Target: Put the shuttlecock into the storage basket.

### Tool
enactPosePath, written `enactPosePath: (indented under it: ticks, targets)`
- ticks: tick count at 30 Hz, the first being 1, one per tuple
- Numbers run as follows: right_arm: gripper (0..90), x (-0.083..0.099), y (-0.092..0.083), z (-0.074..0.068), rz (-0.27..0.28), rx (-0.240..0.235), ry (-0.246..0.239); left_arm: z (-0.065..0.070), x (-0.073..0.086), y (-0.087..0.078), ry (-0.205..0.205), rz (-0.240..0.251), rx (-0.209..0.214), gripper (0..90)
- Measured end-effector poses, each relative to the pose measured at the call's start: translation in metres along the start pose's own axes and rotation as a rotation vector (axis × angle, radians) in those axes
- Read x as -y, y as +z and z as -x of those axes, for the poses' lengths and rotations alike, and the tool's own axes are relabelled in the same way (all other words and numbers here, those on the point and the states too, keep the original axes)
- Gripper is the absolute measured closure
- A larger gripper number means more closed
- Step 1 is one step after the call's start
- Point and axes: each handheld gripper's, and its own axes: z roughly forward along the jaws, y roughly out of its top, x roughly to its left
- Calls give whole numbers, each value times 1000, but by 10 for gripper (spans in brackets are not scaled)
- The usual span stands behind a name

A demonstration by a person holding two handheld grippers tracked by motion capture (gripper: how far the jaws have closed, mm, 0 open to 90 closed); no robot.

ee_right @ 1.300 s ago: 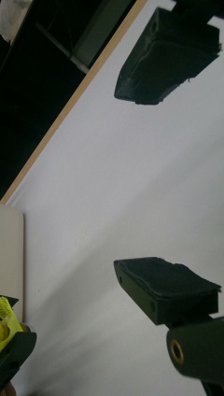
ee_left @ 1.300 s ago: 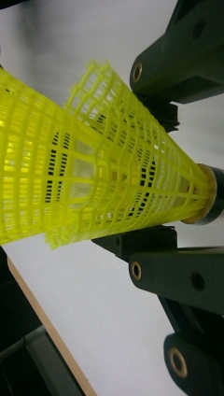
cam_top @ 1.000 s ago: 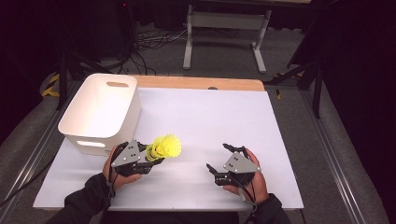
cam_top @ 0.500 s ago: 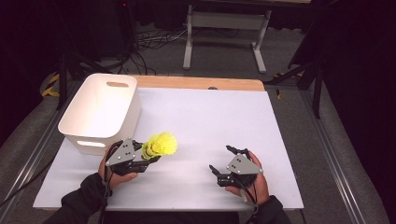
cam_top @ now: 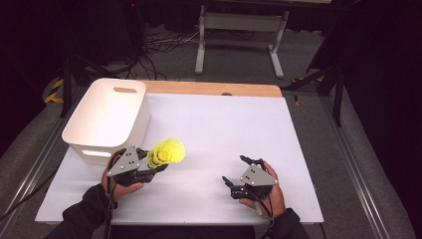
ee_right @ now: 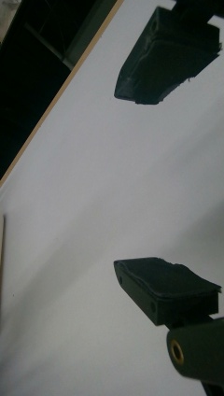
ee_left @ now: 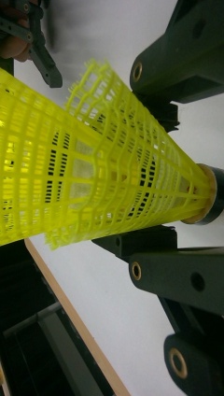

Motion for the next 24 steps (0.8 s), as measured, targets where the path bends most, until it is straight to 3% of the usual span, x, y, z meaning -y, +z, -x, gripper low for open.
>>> enactPosePath:
  ticks: [24]
  targets:
    - [156,2,3,1,-5,-1,7,-6,-4,-14,-8,33,-34,532]
